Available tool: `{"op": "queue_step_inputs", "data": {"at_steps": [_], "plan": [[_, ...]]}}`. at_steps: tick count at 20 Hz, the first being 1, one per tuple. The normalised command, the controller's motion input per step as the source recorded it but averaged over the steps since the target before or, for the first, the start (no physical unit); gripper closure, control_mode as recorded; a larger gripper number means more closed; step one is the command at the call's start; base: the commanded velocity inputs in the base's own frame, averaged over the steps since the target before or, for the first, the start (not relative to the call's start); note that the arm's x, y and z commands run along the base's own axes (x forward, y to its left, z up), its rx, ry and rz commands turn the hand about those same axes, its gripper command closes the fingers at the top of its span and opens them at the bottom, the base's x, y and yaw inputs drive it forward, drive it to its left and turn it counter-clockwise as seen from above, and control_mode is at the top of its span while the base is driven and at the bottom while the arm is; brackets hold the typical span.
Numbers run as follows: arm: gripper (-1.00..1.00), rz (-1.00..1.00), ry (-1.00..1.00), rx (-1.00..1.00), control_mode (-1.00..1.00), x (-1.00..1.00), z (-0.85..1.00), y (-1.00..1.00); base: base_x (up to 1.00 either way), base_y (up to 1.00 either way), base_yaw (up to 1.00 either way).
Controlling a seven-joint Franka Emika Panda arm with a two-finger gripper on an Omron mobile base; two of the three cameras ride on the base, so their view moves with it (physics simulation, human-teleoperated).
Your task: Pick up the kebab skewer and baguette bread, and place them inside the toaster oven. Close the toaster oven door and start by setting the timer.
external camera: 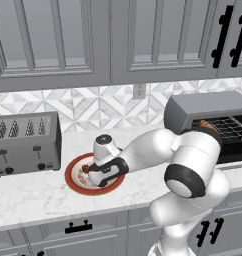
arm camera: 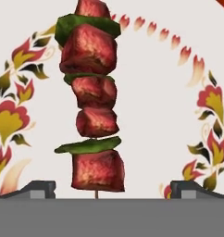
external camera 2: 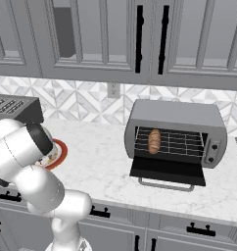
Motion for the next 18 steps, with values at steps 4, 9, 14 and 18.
{"op": "queue_step_inputs", "data": {"at_steps": [4, 9, 14, 18], "plan": [[1.0, 0.0, 0.0, 0.0, -1.0, 0.07, -0.05, 0.34, 0.0, 0.0, 0.0], [1.0, 0.0, 0.0, 0.0, -1.0, 0.15, -0.14, 0.23, 0.0, 0.0, 0.0], [1.0, 0.01, 0.0, 0.0, -1.0, 0.0, -0.25, -0.01, 0.0, 0.0, 0.0], [1.0, 0.04, 0.0, 0.03, -1.0, -0.06, -0.08, -0.01, 0.0, 0.0, 0.0]]}}
